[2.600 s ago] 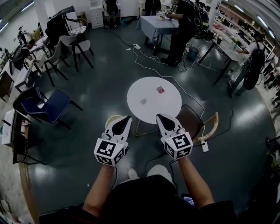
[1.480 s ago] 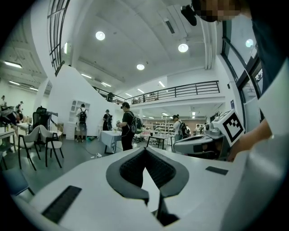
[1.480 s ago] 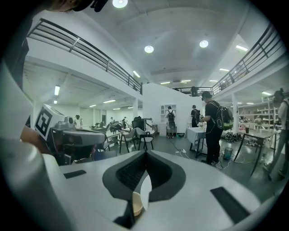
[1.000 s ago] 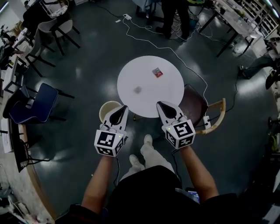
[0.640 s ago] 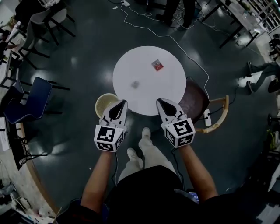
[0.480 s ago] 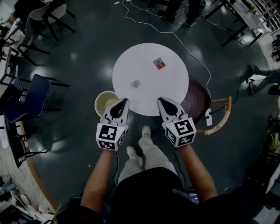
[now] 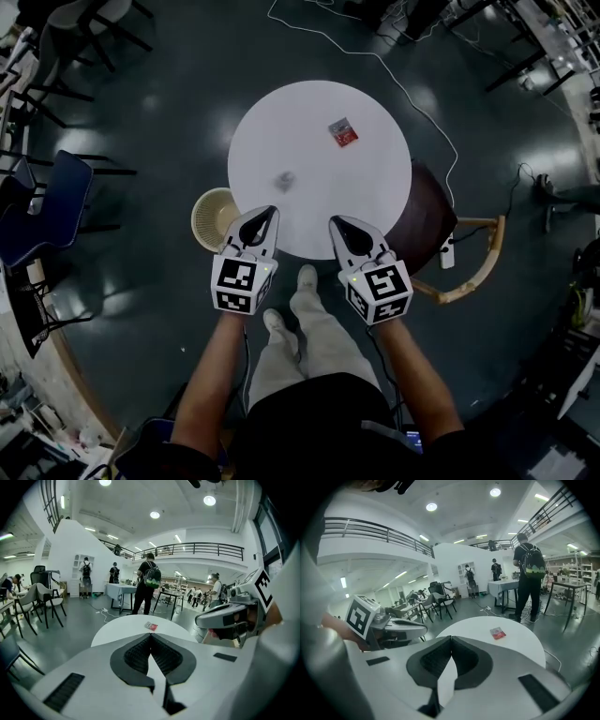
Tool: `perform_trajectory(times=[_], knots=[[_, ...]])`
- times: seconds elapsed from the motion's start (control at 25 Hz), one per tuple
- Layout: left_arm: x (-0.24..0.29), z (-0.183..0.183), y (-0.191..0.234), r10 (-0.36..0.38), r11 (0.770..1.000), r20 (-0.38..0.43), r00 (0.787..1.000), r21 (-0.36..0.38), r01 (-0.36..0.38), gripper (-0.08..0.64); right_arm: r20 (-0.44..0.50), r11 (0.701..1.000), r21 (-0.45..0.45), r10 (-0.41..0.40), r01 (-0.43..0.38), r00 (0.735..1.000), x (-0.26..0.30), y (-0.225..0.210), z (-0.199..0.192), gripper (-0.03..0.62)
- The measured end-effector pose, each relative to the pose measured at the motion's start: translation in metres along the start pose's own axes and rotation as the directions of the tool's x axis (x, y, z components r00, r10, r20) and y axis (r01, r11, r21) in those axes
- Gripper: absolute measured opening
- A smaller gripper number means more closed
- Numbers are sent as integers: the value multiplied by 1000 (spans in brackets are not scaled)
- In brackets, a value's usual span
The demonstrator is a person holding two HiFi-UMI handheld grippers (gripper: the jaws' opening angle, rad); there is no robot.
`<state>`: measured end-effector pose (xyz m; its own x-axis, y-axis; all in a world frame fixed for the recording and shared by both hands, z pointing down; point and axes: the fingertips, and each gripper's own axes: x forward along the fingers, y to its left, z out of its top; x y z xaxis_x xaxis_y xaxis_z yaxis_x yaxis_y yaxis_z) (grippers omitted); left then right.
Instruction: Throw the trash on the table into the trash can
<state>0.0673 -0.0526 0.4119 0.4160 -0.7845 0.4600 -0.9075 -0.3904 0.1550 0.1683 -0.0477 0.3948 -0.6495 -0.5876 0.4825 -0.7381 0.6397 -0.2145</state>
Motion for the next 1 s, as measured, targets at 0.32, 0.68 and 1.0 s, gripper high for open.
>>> perform_trajectory(times=[0.32,0.68,1.0], knots=[[58,-33,25,30,999,-72,997,47,-27,6,-29,999,43,9,-8,1000,31,-18,-28,17],[104,-62,50,42,998,-143,989,61,-33,113,-55,997,80,13,-9,998,59,-34,-51,17],[140,-81,51,31,993,-204,978,120,-6,256,-81,995,96,22,-14,996,73,-46,-69,17]])
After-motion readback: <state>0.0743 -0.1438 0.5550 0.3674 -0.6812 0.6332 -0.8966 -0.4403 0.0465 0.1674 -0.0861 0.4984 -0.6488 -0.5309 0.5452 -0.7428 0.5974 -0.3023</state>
